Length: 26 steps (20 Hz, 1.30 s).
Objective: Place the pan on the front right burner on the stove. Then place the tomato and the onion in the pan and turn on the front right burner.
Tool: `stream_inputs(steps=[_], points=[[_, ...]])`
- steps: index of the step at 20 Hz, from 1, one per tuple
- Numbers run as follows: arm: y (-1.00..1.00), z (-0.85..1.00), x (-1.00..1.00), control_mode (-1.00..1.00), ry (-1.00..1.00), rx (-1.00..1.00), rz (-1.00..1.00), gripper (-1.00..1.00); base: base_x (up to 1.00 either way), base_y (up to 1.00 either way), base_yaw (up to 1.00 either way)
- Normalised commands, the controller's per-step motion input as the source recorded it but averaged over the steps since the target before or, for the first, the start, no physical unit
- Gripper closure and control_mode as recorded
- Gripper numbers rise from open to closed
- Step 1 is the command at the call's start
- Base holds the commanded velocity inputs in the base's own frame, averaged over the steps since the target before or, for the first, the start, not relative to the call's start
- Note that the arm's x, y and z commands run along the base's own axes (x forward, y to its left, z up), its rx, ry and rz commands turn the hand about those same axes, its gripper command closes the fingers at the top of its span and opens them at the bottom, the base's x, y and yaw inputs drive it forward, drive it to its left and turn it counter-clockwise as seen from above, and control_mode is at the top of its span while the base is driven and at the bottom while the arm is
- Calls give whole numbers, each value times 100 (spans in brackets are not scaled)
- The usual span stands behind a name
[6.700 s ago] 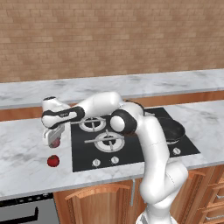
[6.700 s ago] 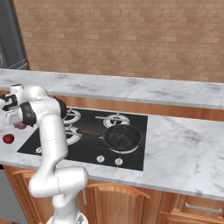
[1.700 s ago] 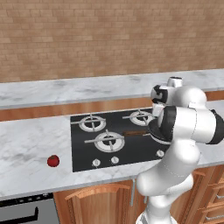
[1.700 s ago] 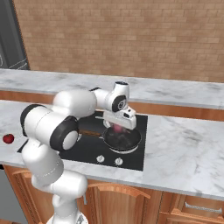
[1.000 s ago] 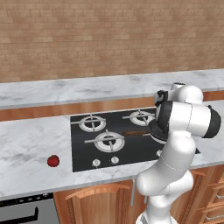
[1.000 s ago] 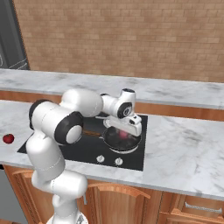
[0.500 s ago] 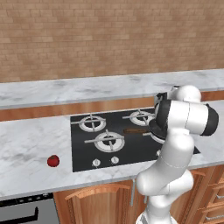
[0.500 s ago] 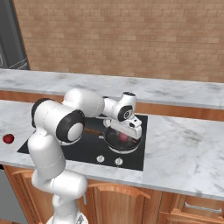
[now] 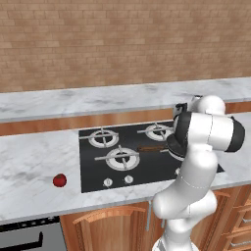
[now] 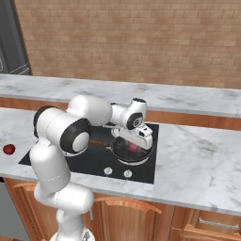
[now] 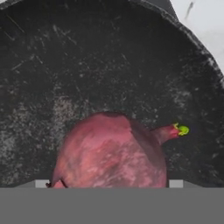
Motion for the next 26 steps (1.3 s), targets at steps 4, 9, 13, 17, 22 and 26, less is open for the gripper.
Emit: stream_inputs(steps=[4, 9, 13, 17, 22, 26], points=[[0, 31, -15, -100, 0, 0, -1, -100, 0, 0, 0], [4, 52, -7, -100, 0, -1, 0, -100, 0, 0, 0], [28, 73, -12, -100, 0, 0, 0, -100, 0, 0, 0], [54, 73, -13, -100, 0, 0, 1, -100, 0, 0, 0], [74, 49, -39, -100, 0, -1, 9, -100, 0, 0, 0], [81, 33, -45, -100, 0, -2, 12, -100, 0, 0, 0]])
